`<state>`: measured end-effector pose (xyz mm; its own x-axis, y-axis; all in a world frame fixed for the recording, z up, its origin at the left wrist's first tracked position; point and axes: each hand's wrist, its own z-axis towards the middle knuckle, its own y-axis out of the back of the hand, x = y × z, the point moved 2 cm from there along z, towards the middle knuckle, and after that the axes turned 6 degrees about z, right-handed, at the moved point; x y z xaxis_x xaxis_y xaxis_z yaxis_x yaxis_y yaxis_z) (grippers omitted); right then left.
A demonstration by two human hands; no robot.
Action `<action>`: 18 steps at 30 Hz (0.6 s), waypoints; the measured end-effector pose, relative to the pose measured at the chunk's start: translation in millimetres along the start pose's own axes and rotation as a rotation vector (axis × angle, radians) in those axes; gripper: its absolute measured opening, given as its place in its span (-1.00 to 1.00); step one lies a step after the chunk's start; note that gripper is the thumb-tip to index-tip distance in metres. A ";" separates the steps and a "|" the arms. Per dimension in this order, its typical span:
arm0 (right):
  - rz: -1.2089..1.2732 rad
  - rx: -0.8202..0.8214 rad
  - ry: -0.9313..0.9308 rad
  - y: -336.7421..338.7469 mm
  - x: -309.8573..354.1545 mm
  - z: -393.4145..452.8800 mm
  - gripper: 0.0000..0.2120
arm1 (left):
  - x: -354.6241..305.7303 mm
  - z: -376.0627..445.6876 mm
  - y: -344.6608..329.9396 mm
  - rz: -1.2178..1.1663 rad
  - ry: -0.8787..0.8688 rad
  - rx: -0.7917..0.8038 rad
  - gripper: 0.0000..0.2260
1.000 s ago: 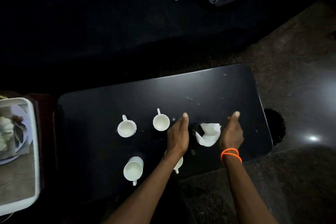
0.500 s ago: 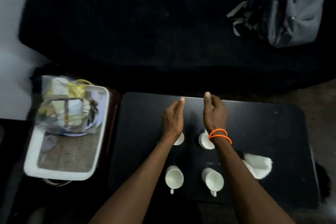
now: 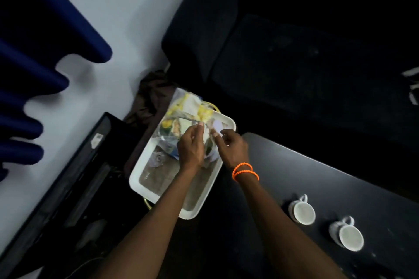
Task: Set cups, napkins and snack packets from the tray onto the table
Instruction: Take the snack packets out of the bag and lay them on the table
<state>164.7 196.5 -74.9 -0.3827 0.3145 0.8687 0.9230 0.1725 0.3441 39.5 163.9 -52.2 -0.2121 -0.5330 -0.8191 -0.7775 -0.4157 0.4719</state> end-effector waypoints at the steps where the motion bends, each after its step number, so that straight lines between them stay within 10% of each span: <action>1: -0.001 0.027 -0.006 -17.1 6.8 2.8 -0.68 | 5.8 8.1 13.8 0.002 0.021 -0.048 -0.70; 6: 0.022 0.033 -0.071 -80.4 30.6 17.1 -0.75 | 41.0 43.5 71.5 0.188 0.218 -0.329 -0.73; 11: 0.015 -0.052 -0.159 -110.5 38.9 22.2 -0.75 | 74.4 82.2 88.9 -0.074 0.511 -0.223 -0.45; 18: 0.029 -0.036 -0.193 -115.1 37.7 28.1 -0.57 | 68.5 95.8 82.3 -0.236 0.376 -0.238 -0.19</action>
<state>42.8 214.8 -91.7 -0.3539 0.4923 0.7952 0.9331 0.1282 0.3359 -95.8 163.7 -100.7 0.2154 -0.6146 -0.7589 -0.6130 -0.6900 0.3848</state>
